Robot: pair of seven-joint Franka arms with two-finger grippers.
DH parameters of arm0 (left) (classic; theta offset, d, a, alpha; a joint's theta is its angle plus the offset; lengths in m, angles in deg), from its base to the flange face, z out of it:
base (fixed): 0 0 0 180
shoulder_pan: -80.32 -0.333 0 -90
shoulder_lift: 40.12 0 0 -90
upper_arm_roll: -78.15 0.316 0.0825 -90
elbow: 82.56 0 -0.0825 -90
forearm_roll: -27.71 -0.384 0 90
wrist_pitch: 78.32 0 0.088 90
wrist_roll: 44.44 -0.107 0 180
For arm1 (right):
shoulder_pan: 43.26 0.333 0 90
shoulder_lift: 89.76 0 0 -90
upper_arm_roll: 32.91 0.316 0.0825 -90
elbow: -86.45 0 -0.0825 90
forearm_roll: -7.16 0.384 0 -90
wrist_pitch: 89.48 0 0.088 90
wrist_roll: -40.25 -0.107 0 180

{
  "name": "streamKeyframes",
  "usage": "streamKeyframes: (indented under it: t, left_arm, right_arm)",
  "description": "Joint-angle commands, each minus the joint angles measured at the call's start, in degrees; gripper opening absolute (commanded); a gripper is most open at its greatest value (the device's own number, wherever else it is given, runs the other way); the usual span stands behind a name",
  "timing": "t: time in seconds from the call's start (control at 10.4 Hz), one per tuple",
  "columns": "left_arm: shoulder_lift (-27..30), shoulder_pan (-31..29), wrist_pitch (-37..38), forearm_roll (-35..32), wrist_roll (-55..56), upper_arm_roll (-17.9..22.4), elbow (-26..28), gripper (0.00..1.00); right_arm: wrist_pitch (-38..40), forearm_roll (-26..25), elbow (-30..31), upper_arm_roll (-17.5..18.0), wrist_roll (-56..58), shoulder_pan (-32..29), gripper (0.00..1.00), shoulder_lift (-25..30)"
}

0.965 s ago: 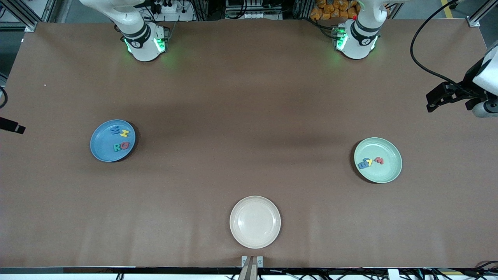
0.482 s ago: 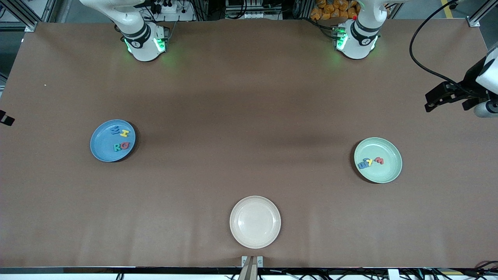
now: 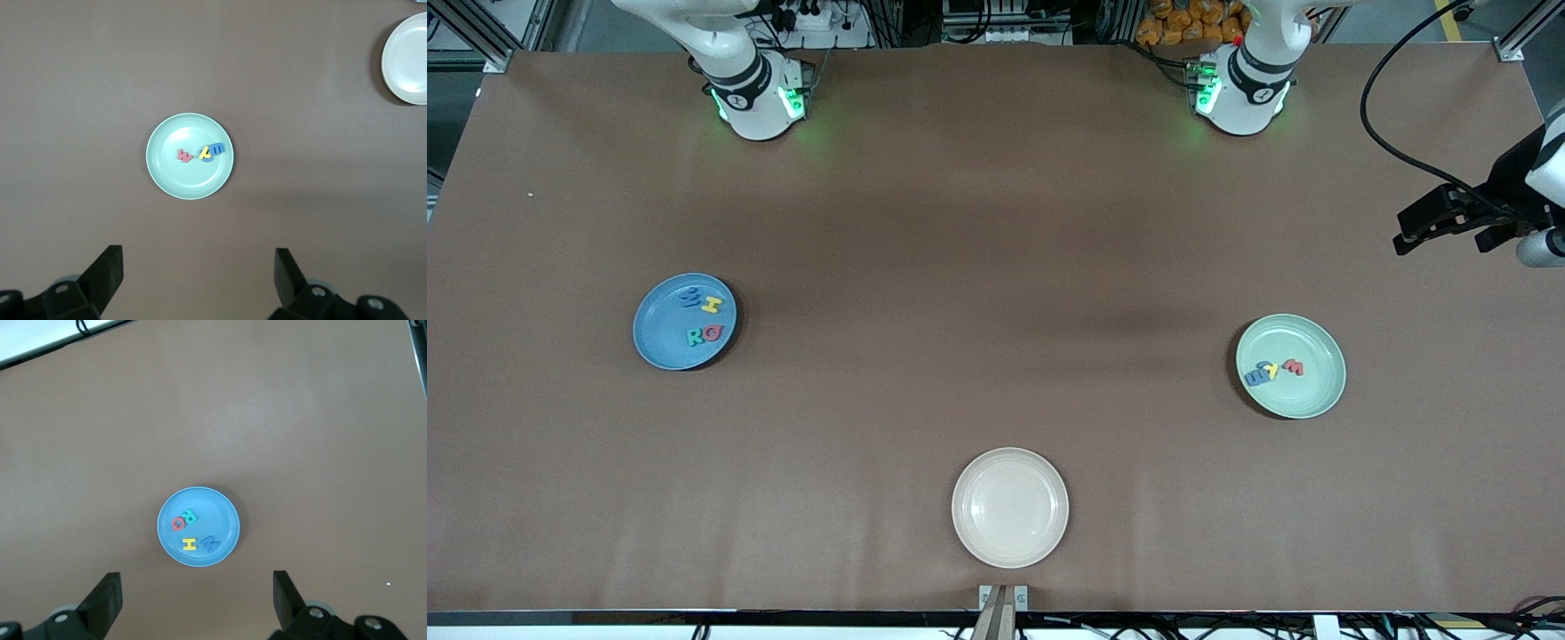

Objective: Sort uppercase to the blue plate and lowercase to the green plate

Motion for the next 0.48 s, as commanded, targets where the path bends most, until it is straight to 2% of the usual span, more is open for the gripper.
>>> streamKeyframes:
  t: [0.0,0.1,0.19,0.39]
  left_arm:
    - [0.6,-0.4,1.4,0.7,-0.8,-0.1,-0.2,1.00]
    - [0.6,-0.4,1.5,0.6,-0.8,-0.1,-0.2,1.00]
    - [0.6,-0.4,1.5,0.6,-0.8,0.0,-0.2,1.00]
    - [0.7,-0.3,1.5,0.6,-0.8,0.0,-0.2,1.00]
  right_arm:
    - [0.3,-2.3,0.3,2.2,0.0,-1.1,1.00,0.8]
    - [0.3,-5.7,0.3,3.5,0.2,-1.0,1.00,0.8]
    - [0.3,-5.9,0.4,6.4,-0.6,-1.8,1.00,1.7]
    - [0.0,-5.9,0.5,10.0,-1.4,-2.3,1.00,2.6]
